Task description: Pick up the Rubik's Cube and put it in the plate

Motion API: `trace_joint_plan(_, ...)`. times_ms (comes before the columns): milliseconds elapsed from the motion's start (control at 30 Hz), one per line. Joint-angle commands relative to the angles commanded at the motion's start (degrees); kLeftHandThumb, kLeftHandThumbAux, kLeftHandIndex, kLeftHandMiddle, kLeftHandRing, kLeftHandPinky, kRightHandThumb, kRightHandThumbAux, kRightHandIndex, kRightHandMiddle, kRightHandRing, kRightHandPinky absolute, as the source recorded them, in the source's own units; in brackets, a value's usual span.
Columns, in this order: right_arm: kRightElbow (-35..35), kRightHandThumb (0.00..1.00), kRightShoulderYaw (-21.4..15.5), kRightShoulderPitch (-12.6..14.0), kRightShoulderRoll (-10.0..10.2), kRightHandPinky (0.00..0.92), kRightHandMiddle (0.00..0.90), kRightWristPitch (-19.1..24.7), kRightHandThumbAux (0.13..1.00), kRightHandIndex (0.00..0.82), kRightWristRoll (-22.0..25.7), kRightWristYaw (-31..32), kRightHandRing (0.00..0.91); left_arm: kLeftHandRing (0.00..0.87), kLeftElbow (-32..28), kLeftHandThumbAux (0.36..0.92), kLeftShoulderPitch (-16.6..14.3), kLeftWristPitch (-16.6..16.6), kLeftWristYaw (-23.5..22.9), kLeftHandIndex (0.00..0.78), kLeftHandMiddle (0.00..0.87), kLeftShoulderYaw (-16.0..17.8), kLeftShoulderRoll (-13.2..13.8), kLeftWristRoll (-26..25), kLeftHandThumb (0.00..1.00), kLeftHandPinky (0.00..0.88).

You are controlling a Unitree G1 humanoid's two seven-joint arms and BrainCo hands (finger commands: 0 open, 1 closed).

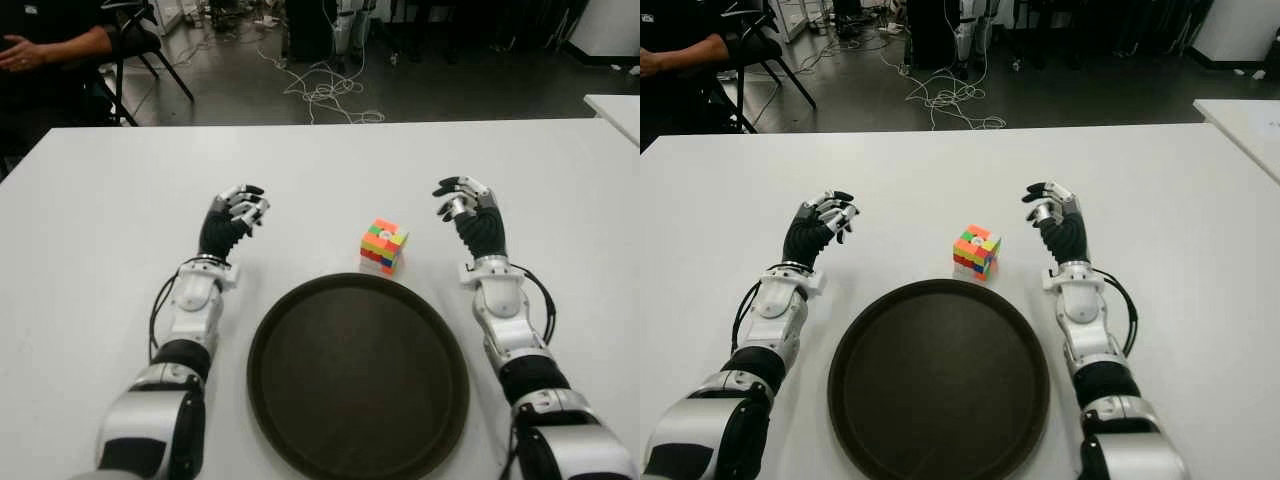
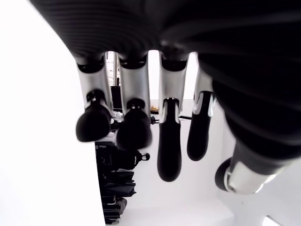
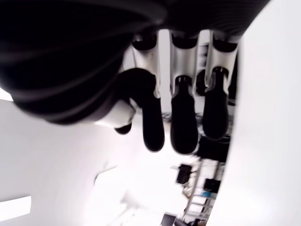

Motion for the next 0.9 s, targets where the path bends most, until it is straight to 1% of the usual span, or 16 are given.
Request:
trace_joint_plan(33,0.9,0.365,0.6,-0.3,-0.5,0.175,0.192,-0.3,0.69,0.17,-1.1,-0.9,0.199,0.268,0.1,0.588,0.0,-0.1,0.3,0.207,0.224,-0.3,0.2,0.5,0.398,0.312)
trace_joint_plan(67,1.3,0.277,1.2,-0.4,-1.0,0.133,0.153,-0.4,0.69,0.123,-2.3,-1.7,0.156,0.235,0.2,0.569,0.0,-0.3,0.5,0.172,0.192,-0.7,0.4,1.1,0.32,0.283)
trace_joint_plan(100,1.7,0.235,1.6,-0.6,-1.3,0.114,0.13,-0.6,0.69,0.099,-3.1,-2.3,0.132,0.219,0.2,0.562,-0.1,-0.5,0.7,0.158,0.178,-1.0,0.5,1.5,0.285,0.263)
trace_joint_plan(167,3.2,0.116,2.6,-1.2,-2.0,0.064,0.061,-0.9,0.694,0.041,-4.6,-3.5,0.062,0.166,0.3,0.542,0.0,-0.6,0.8,0.12,0.139,-1.4,0.8,2.1,0.19,0.197)
trace_joint_plan(200,3.8,0.095,3.0,-1.4,-2.3,0.056,0.049,-1.0,0.694,0.033,-5.1,-3.8,0.049,0.156,0.3,0.539,0.0,-0.6,0.8,0.113,0.132,-1.5,0.8,2.2,0.174,0.184)
trace_joint_plan(267,4.6,0.038,3.7,-1.8,-2.7,0.034,0.02,-1.2,0.689,0.013,-5.8,-4.4,0.02,0.11,1.0,0.537,-0.4,0.2,0.7,0.083,0.102,-1.6,1.1,2.3,0.118,0.127)
trace_joint_plan(467,5.5,0.004,4.7,-2.3,-3.3,0.024,0.001,-1.9,0.675,0.001,-6.3,-5.8,0.002,0.027,2.1,0.536,-1.2,2.3,1.0,0.023,0.042,-1.8,1.5,2.6,0.025,0.041)
trace_joint_plan(567,5.3,0.001,5.0,-2.3,-3.5,0.025,0.0,-2.4,0.68,0.0,-6.5,-6.4,0.0,0.008,2.3,0.534,-1.3,2.6,0.8,0.007,0.028,-1.7,1.5,2.4,0.008,0.013)
trace_joint_plan(700,5.8,0.0,5.3,-2.5,-3.7,0.027,0.0,-3.0,0.688,0.0,-6.6,-6.9,0.0,0.002,2.3,0.519,-1.3,2.7,0.6,0.001,0.015,-1.7,1.5,2.3,0.002,0.003)
trace_joint_plan(900,5.8,0.0,5.7,-2.5,-4.4,0.014,0.0,-4.3,0.719,0.0,-7.3,-8.1,0.0,0.0,2.3,0.521,-1.3,2.9,0.8,0.0,0.012,-1.9,1.4,2.5,0.0,0.0)
